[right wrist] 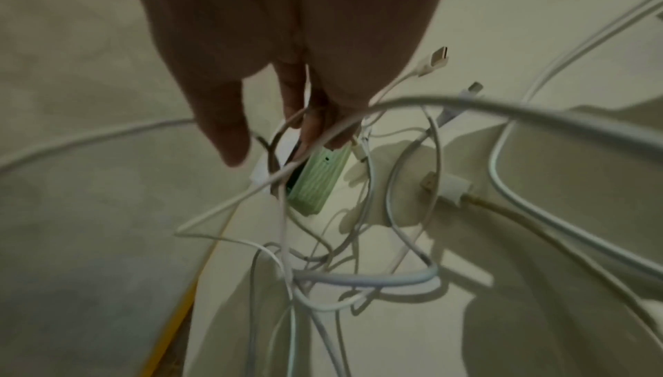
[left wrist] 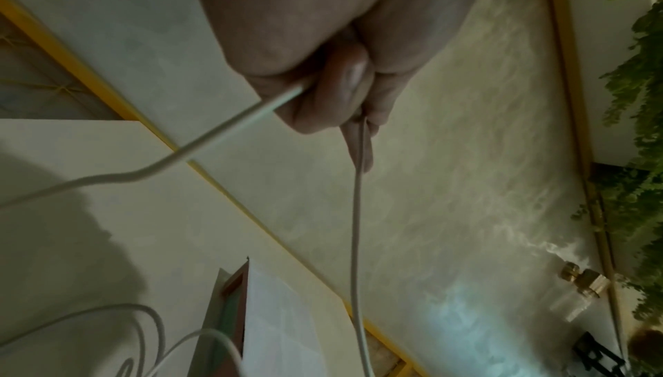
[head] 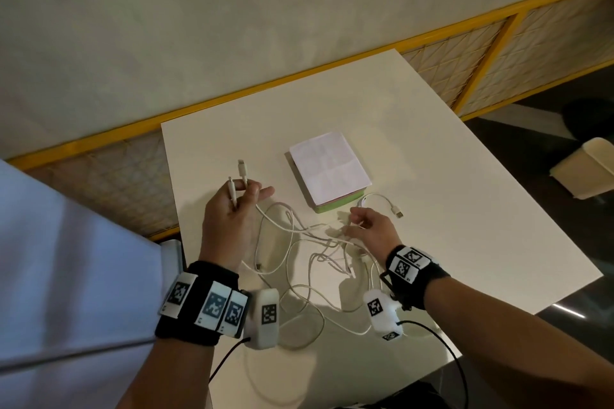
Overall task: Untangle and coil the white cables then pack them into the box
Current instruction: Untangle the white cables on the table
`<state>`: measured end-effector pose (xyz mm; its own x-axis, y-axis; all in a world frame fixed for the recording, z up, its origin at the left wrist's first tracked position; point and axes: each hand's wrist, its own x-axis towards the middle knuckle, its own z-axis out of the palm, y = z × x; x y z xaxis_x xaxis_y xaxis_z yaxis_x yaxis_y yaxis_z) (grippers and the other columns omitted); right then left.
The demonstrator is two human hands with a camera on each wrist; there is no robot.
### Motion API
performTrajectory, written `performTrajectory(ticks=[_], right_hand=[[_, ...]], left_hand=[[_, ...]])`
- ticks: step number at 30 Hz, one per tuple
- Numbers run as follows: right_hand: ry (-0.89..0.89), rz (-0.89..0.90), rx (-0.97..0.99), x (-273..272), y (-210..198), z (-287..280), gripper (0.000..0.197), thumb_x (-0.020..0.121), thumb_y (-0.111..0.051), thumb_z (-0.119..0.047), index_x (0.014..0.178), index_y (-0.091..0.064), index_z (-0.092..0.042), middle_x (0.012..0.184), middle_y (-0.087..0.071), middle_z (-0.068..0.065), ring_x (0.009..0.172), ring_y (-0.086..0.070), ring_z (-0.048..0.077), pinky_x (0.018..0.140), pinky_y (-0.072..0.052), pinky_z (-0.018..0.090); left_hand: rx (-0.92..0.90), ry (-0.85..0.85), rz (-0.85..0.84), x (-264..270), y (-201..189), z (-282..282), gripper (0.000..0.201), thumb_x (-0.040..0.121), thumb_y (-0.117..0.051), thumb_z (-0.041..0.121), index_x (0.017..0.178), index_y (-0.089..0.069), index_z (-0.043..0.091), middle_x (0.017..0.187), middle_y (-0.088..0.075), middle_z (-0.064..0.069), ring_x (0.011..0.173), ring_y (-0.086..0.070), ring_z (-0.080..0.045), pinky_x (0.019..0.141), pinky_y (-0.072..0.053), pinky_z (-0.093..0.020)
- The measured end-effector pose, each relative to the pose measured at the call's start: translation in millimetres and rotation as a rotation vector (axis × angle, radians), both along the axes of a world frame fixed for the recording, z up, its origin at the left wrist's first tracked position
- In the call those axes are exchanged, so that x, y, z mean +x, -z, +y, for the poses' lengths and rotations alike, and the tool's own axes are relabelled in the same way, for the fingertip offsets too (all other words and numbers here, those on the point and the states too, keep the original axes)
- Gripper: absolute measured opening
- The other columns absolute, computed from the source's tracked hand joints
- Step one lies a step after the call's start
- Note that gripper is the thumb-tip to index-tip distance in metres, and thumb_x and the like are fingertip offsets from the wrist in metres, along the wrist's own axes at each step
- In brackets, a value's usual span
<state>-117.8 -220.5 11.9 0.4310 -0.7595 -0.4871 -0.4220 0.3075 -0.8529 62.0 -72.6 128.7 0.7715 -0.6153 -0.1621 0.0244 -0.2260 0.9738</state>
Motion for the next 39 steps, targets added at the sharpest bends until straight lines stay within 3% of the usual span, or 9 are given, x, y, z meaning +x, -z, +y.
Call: performTrajectory(ticks=[3,6,9,11,14,20,29,36,39], right_hand=[[0.283,-0.338,0.166,-13.7,-13.3,-4.1,0.019,0.082,-0.056,0.008,0.094,-0.067,-0.003,0.086,-0.07,0.013,0.085,-0.066,0.027,0.071,-0.058,0.022],[0.441,-0.639,0.312,-20.7,-34.1,-10.2,0.037,0.075,-0.051,0.02,0.093,-0.054,-0.012,0.091,-0.061,0.013,0.072,-0.071,0.023,0.066,-0.059,0.025],[0.416,-0.785,0.398,-23.3,-50.7,-12.5,0.065,0.077,-0.04,0.027,0.116,-0.044,-0.025,0.114,-0.049,0.013,0.079,-0.072,0.023,0.068,-0.059,0.028],[0.346,-0.789,0.431,-22.4,-58.5,-10.1,0.086,0.08,-0.031,0.028,0.138,-0.027,-0.035,0.12,-0.045,0.011,0.083,-0.072,0.024,0.066,-0.059,0.027],[0.283,-0.786,0.489,-17.2,-65.6,-2.6,0.085,0.081,-0.028,0.028,0.145,-0.013,-0.026,0.12,-0.055,0.019,0.079,-0.073,0.024,0.065,-0.059,0.027],[0.092,-0.694,0.427,-5.7,-77.1,9.1,0.051,0.079,-0.034,0.027,0.112,-0.056,-0.005,0.081,-0.074,0.012,0.071,-0.072,0.019,0.065,-0.059,0.024],[-0.097,-0.71,0.389,23.0,-87.1,31.4,0.027,0.085,-0.049,0.011,0.108,-0.058,-0.001,0.088,-0.074,0.014,0.076,-0.07,0.023,0.07,-0.057,0.027],[-0.185,-0.446,0.101,44.1,-87.4,41.7,0.017,0.079,-0.067,0.001,0.092,-0.066,-0.009,0.079,-0.064,0.006,0.066,-0.065,0.017,0.075,-0.058,0.038],[-0.231,-0.357,0.008,47.8,-84.7,43.4,0.016,0.079,-0.067,0.001,0.088,-0.067,-0.013,0.064,-0.062,-0.002,0.055,-0.06,0.01,0.061,-0.056,0.025]], left_hand=[[-0.031,-0.027,0.04,11.4,3.3,4.8,0.018,0.095,-0.052,0.028,0.078,-0.058,0.028,0.097,-0.076,-0.002,0.028,-0.022,-0.01,0.039,-0.021,-0.019],[-0.002,-0.011,0.048,13.7,10.5,6.7,0.026,0.095,-0.052,0.028,0.072,-0.064,0.035,0.095,-0.076,-0.003,0.028,-0.024,-0.004,0.041,-0.021,-0.022],[0.001,0.017,0.065,9.8,18.2,6.2,0.018,0.091,-0.053,0.035,0.076,-0.063,0.032,0.095,-0.076,-0.005,0.029,-0.026,-0.003,0.045,-0.021,-0.022],[0.004,0.037,0.07,6.8,21.5,5.3,0.016,0.09,-0.053,0.036,0.077,-0.063,0.034,0.093,-0.077,-0.003,0.03,-0.023,-0.006,0.042,-0.021,-0.019],[-0.001,0.052,0.087,1.4,21.4,2.3,0.017,0.093,-0.053,0.03,0.078,-0.061,0.028,0.089,-0.077,-0.002,0.028,-0.023,-0.007,0.039,-0.021,-0.014],[-0.021,0.101,0.154,-11.8,10.3,-0.5,0.017,0.096,-0.051,0.023,0.089,-0.055,0.008,0.09,-0.077,-0.006,0.029,-0.021,-0.009,0.04,-0.016,-0.021],[-0.082,0.124,0.235,-33.3,15.9,-8.2,0.006,0.096,-0.048,0.009,0.093,-0.045,0.006,0.075,-0.074,-0.007,0.032,-0.026,-0.008,0.036,-0.025,-0.02],[-0.122,0.072,0.396,-31.6,28.1,-10.4,0.014,0.098,-0.042,0.008,0.085,-0.044,0.012,0.067,-0.057,-0.004,0.035,-0.028,-0.007,0.035,-0.023,-0.019],[-0.131,0.067,0.421,-35.2,32.7,-12.2,0.018,0.099,-0.044,0.021,0.086,-0.046,0.01,0.057,-0.043,0.002,0.039,-0.029,-0.007,0.038,-0.023,-0.019]])
